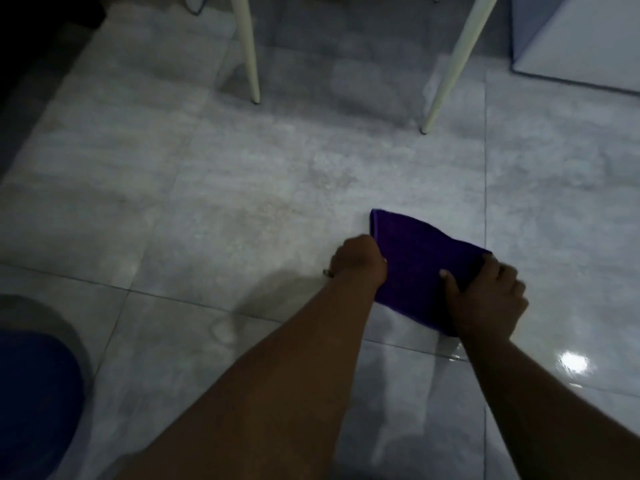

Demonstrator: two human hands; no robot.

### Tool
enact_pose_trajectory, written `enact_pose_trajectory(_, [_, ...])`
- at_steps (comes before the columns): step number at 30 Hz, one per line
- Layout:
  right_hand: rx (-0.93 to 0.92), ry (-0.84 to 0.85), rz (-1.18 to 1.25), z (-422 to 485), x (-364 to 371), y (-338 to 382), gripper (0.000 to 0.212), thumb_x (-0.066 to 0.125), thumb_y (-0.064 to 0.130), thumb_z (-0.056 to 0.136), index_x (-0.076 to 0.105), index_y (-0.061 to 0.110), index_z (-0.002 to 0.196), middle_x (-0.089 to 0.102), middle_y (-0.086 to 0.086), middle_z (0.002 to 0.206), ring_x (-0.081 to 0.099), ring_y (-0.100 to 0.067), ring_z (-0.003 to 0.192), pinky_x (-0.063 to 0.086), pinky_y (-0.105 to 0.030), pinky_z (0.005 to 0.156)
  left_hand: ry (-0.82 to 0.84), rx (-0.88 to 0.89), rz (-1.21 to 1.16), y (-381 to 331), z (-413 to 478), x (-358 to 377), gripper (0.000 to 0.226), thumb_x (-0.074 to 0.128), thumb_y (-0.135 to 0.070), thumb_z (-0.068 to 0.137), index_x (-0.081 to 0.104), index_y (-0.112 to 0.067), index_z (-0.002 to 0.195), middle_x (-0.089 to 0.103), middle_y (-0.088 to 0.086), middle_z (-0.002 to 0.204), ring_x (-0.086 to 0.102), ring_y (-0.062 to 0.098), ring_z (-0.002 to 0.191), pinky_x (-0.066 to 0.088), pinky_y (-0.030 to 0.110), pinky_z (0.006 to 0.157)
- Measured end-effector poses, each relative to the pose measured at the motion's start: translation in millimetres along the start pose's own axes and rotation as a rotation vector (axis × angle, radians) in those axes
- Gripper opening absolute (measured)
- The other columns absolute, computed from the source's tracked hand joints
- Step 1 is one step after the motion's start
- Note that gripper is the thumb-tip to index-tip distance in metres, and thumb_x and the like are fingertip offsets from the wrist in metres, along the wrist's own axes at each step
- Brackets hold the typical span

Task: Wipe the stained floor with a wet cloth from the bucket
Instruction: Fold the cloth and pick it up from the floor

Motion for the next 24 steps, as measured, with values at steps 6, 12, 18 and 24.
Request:
enact_pose_trajectory(6, [0.108,0.082,0.167,-25,-3,58,0.079,0.071,0.055,0.078,0.047,-0.001,0.128,0.054,-0.035,0.121,0.053,-0.052,0.108,0.043,-0.056,0.089,0.072,0.185,-0.308,-32,-41,-76,0.037,0.054,-0.026,0.096,0.059,-0.005,0.126,0.062,0.019,0.128,0.059,0.034,0.118,0.05,0.041,0.101])
enact_pose_trajectory(12, [0.046,0.755,1.287,-51,-52,253,0.03,0.042,0.006,0.1,0.056,0.008,0.126,0.06,-0.02,0.131,0.052,-0.037,0.128,0.049,-0.033,0.083,-0.123,0.338,-0.265,-65,-119,-262,0.008,0.052,-0.005,0.091,0.056,-0.007,0.098,0.063,0.018,0.102,0.063,0.036,0.104,0.054,0.042,0.09])
enact_pose_trajectory(18, [-0.297,1.274,1.783,-139,-177,436,0.048,0.068,0.044,0.073,0.066,0.019,0.113,0.077,-0.005,0.097,0.075,-0.024,0.092,0.061,-0.034,0.064,-0.447,0.469,-0.754,5,-257,-450,0.08,0.046,0.017,0.088,0.026,-0.029,0.15,0.056,0.024,0.125,0.066,0.016,0.055,0.054,0.025,0.047])
enact_pose_trajectory(24, [-0.631,1.321,1.647,-212,-219,514,0.052,0.063,0.006,0.09,0.05,0.02,0.138,0.068,0.0,0.125,0.071,-0.018,0.105,0.061,-0.034,0.084,-0.726,0.242,-0.93,177,-355,-492,0.051,0.04,0.014,0.092,0.058,-0.011,0.132,0.07,0.009,0.118,0.07,0.023,0.097,0.059,0.028,0.086])
Point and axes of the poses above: each hand's wrist, its own z-axis towards the middle knuckle, its own x-axis out of the palm, y = z × x, the point moved 6 cm from there along z, towards the middle knuckle
